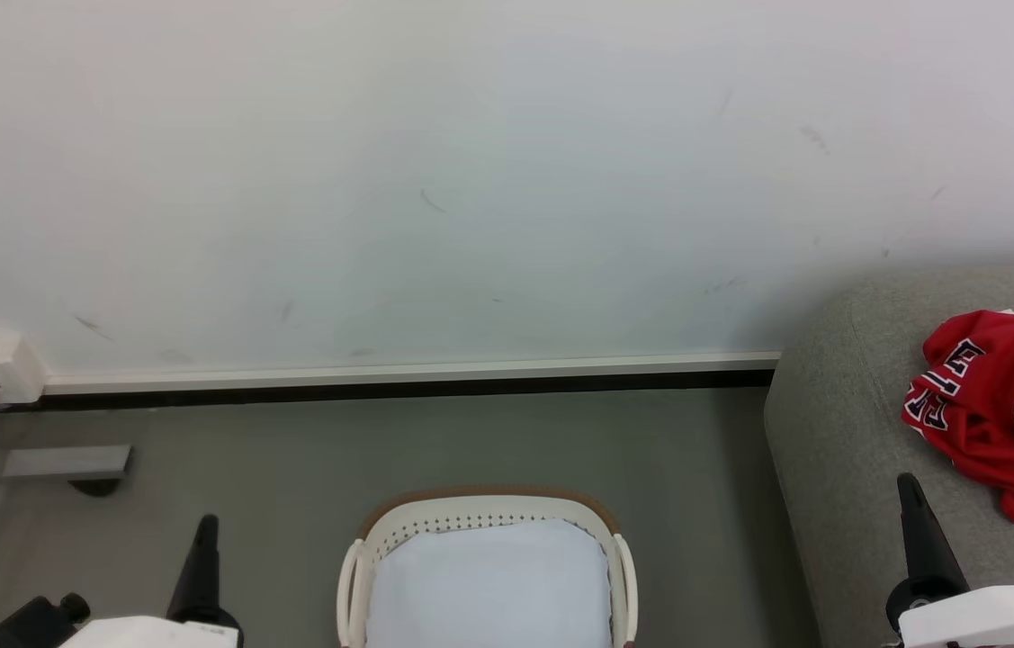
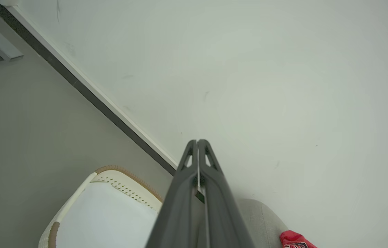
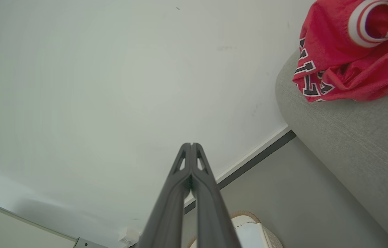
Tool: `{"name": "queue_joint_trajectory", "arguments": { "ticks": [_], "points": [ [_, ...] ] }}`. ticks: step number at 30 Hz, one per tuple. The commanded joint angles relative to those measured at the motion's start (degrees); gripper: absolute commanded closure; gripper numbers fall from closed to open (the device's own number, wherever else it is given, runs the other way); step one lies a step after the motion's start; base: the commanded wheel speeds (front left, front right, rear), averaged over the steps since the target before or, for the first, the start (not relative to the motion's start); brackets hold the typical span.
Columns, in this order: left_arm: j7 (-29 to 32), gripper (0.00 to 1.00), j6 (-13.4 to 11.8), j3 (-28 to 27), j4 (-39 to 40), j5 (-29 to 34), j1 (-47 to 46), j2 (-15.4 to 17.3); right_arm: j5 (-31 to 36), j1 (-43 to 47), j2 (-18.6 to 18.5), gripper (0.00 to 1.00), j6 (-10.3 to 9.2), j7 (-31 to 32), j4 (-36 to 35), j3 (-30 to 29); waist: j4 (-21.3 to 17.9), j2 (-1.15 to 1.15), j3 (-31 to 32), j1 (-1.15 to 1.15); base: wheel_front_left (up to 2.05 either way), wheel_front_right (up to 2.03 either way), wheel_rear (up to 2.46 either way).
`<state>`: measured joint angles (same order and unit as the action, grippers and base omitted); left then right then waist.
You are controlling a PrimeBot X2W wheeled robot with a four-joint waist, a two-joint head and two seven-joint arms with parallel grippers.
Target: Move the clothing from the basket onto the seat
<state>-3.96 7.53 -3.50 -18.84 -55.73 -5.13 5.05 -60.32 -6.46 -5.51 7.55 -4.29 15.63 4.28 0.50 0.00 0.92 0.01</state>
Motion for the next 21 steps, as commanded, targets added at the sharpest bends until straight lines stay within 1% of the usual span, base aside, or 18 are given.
{"name": "queue_joint_trajectory", "arguments": {
  "ticks": [1, 21],
  "points": [
    [0.47, 1.00, -0.03, -0.43, 0.84, -1.76, -1.15, 0.27, -1.29, -0.36, -0.11, 1.00, -0.04, 0.27, -0.82, -0.62, 0.00, 0.00, -0.01, -0.01, 0.00, 0.00, 0.00],
    [3.85, 1.00, -0.04, -1.31, 2.26, -13.26, -1.26, -0.54, -11.58, -0.11, 0.68, 1.00, -0.06, 3.68, -1.14, -3.88, -0.13, 0.00, -0.29, -0.01, 0.00, 0.00, 0.00]
  ]
}}
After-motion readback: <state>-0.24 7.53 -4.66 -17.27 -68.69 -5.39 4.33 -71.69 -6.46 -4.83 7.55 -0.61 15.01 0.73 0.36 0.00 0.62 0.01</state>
